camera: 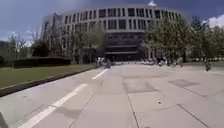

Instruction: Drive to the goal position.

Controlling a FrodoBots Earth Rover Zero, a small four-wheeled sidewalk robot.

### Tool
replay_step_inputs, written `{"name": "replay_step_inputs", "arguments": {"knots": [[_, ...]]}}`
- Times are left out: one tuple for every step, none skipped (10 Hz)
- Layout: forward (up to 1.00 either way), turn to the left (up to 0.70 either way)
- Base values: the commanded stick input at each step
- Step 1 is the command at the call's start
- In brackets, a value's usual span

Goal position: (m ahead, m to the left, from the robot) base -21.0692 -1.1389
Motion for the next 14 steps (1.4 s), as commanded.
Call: {"name": "replay_step_inputs", "arguments": {"knots": [[0.85, 0.01], [0.85, 0.01], [0.85, 0.01], [0.85, 0.01], [0.85, 0.01], [0.85, 0.01], [0.85, 0.01], [0.85, 0.01], [0.85, 0.01], [0.85, 0.01], [0.85, 0.01], [0.85, 0.01], [0.85, 0.01], [0.85, 0.01]]}}
